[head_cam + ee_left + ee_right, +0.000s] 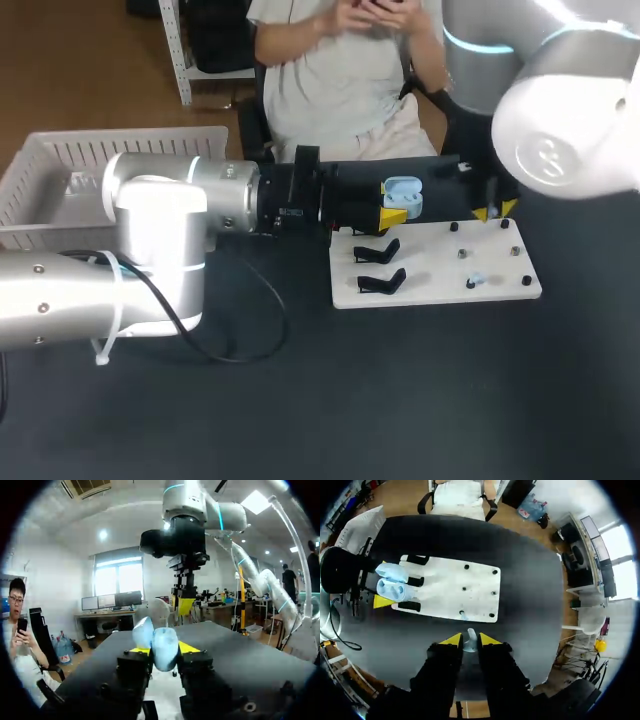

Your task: Pick up each earbud case from the left stands, insert the matching earbuds, close the lid, and place the case in the box.

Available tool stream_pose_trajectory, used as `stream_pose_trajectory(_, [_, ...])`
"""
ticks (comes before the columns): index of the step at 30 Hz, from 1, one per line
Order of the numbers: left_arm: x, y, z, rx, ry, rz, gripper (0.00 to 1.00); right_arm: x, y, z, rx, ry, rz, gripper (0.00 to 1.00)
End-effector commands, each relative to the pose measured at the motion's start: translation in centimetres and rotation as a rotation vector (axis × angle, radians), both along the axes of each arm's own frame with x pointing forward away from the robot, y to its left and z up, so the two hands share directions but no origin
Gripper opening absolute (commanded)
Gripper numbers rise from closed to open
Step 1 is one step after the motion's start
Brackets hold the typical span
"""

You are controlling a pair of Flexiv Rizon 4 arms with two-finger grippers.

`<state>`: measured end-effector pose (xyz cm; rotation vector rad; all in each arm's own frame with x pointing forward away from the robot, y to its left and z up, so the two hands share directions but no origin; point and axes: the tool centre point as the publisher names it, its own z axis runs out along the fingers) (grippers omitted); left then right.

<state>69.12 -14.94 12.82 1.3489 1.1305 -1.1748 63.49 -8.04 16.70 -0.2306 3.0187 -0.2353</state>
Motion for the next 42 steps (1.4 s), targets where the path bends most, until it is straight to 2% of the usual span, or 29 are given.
stream_pose_trajectory(1, [-0.1,0.0,-0.1,-0.003,-0.004,0.007,0.0,0.3,2.4,2.4,-0.004,0.019,0.0,0.0])
stream_pose_trajectory(4, [-0.1,0.0,-0.1,-0.003,-0.004,0.007,0.0,0.5,4.2,3.2,0.001,0.019,0.015,0.0])
stream_pose_trajectory(8, [-0.1,0.0,-0.1,-0.003,-0.004,0.007,0.0,0.8,6.0,3.4,-0.005,0.055,0.035,0.0])
stream_pose_trajectory(25, [-0.1,0.0,-0.1,-0.003,-0.004,0.007,0.0,0.8,6.0,3.4,-0.005,0.055,0.035,0.0])
stream_pose_trajectory(27, [-0.1,0.0,-0.1,-0.003,-0.004,0.007,0.0,1.5,6.5,2.8,-0.032,0.052,-0.063,0.0])
stream_pose_trajectory(31, [-0.1,0.0,-0.1,-0.003,-0.004,0.007,0.0,2.2,7.3,2.6,0.042,0.06,-0.2,0.0])
stream_pose_trajectory(35, [-0.1,0.0,-0.1,-0.003,-0.004,0.007,0.0,2.4,7.8,2.9,0.077,0.058,-0.257,0.0])
stream_pose_trajectory(42, [-0.1,0.0,-0.1,-0.003,-0.004,0.007,0.0,2.9,8.4,2.9,0.106,0.107,-0.345,0.0])
